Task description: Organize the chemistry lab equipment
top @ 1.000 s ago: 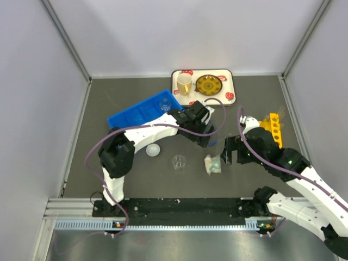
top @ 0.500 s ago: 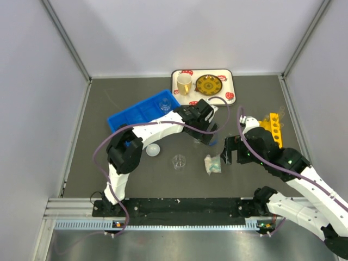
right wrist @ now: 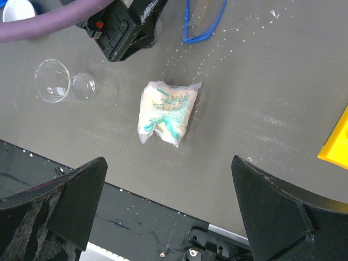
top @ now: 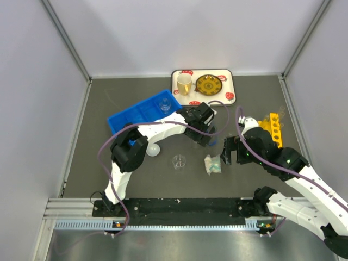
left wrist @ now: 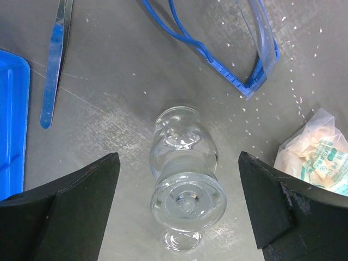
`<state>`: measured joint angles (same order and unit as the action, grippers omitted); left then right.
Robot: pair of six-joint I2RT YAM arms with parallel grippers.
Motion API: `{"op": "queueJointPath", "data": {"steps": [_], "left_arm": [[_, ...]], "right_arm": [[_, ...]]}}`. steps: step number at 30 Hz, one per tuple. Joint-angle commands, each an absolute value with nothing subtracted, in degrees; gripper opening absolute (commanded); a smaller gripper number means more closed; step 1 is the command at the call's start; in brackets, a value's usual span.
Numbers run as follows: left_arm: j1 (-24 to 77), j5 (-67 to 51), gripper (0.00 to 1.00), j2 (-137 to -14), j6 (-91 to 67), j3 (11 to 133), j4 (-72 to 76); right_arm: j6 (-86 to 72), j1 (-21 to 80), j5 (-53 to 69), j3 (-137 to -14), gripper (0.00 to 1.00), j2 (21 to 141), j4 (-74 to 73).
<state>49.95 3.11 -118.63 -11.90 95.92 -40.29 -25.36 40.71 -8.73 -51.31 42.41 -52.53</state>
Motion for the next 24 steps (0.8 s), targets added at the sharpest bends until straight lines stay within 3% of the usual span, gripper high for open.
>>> {"op": "queueJointPath", "data": {"steps": [1,19,24], "left_arm": [[49.7,4.3,0.94,-118.8,-11.3,97.5,-39.9],[49.3,2.8,0.71,-122.5,-10.8,99.8,-38.3],[49.3,3.0,0.57,-122.3,-10.8,100.0,-38.1]], "right_arm": [[-26.0,40.4,-9.2,-51.3,0.99,42.4,-52.3],[-26.5,40.4,-9.7,-51.1,0.99,41.8,-52.4],[-26.5,40.4,-9.8,-51.1,0.99,41.7,-52.4]]}}
